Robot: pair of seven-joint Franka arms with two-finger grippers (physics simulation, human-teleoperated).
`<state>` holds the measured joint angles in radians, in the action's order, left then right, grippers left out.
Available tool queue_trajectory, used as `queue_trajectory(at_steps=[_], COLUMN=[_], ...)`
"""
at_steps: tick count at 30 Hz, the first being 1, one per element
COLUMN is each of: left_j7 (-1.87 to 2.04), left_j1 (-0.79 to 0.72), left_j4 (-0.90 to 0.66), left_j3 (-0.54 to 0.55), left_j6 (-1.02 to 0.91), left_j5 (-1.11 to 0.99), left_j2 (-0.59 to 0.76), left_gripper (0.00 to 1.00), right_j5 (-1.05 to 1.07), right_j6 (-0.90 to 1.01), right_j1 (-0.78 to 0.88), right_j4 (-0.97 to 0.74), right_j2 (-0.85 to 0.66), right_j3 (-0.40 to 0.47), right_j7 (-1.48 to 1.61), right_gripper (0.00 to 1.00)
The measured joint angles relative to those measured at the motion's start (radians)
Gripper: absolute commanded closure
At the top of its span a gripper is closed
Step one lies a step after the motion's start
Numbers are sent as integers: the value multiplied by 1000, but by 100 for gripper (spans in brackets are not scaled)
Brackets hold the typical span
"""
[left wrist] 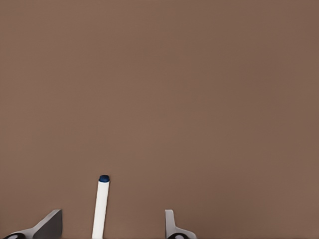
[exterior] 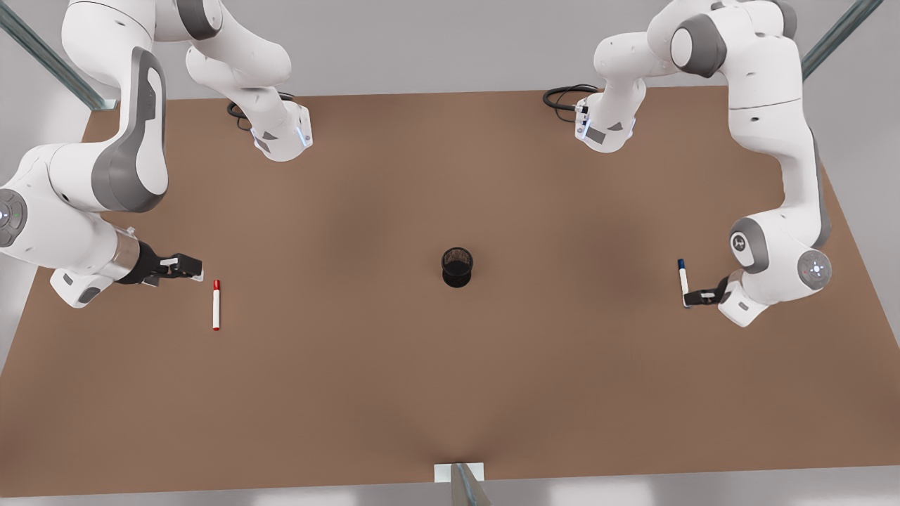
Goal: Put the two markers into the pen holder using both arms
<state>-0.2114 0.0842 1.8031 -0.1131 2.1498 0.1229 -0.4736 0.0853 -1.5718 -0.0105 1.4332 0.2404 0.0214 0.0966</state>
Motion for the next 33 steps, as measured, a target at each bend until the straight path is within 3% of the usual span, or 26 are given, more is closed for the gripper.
queue_trajectory(at_steps=[8, 12, 14, 16, 17, 22, 29, 33], left_j7=[-86, -121, -136, -149, -155, -180, -206, -216], left_j1=[15, 27, 29, 29, 29, 29, 29, 29], left_j4=[93, 114, 121, 123, 123, 122, 121, 121], left_j3=[-3, -3, -3, -3, -3, -3, -3, -3], left_j6=[169, 218, 232, 243, 247, 261, 272, 277], left_j5=[16, 18, 18, 19, 19, 19, 19, 19], left_j2=[-68, -90, -95, -99, -102, -115, -125, -131], left_gripper=[0, 5, 14, 35, 39, 42, 56, 60], right_j5=[0, 0, 0, 0, 0, -1, -11, -24], right_j6=[-1, -1, -1, -1, -1, 0, -135, -280], right_j1=[0, 0, 0, 0, 0, 0, -3, -83], right_j4=[0, 0, 0, 0, -1, -9, -2, 110], right_j2=[0, 0, 1, 0, 0, 9, 347, 421], right_j3=[0, 0, 0, 0, 0, -1, 2, 3], right_j7=[2, 2, 2, 3, 3, 3, 1, 5], right_gripper=[0, 0, 0, 0, 0, 0, 0, 0])
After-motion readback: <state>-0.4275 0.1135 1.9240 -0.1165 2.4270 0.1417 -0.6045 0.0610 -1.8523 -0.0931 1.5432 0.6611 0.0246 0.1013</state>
